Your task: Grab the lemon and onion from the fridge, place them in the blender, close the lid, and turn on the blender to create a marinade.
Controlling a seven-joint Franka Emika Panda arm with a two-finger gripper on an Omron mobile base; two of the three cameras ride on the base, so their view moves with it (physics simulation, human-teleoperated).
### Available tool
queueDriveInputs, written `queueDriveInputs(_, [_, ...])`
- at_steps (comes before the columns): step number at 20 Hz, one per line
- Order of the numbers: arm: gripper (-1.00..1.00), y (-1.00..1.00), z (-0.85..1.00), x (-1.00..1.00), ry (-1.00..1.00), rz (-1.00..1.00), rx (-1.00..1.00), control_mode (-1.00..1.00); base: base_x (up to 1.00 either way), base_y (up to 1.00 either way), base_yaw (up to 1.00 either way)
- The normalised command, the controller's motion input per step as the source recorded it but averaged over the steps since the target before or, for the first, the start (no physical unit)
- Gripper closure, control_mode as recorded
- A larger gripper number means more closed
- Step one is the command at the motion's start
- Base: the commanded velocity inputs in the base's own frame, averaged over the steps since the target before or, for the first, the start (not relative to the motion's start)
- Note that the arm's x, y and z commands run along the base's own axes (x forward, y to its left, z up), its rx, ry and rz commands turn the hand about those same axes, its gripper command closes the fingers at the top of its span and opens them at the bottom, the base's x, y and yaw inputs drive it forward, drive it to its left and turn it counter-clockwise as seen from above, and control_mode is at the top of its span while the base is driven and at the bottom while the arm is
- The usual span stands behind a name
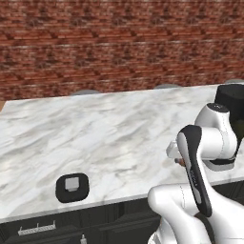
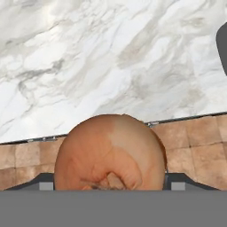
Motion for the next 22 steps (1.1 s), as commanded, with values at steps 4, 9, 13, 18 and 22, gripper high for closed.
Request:
queueDriveInputs(4, [1.0, -0.06, 0.0, 0.0, 0.0, -0.01, 0.0, -1.0, 0.0, 0.0, 0.0])
queueDriveInputs(9, [1.0, -0.41, 0.84, 0.13, -0.21, -0.05, 0.0, -1.0, 0.0, 0.0, 0.0])
queueDriveInputs(13, [1.0, -0.53, 1.0, 0.04, -0.24, -0.09, 0.0, -1.0, 0.0, 0.0, 0.0])
queueDriveInputs(18, [1.0, -0.53, 1.0, 0.0, -0.22, -0.19, 0.0, -1.0, 0.0, 0.0, 0.0])
queueDriveInputs(22, [1.0, -0.54, 0.99, 0.0, -0.17, -0.22, -0.02, -1.0, 0.0, 0.0, 0.0])
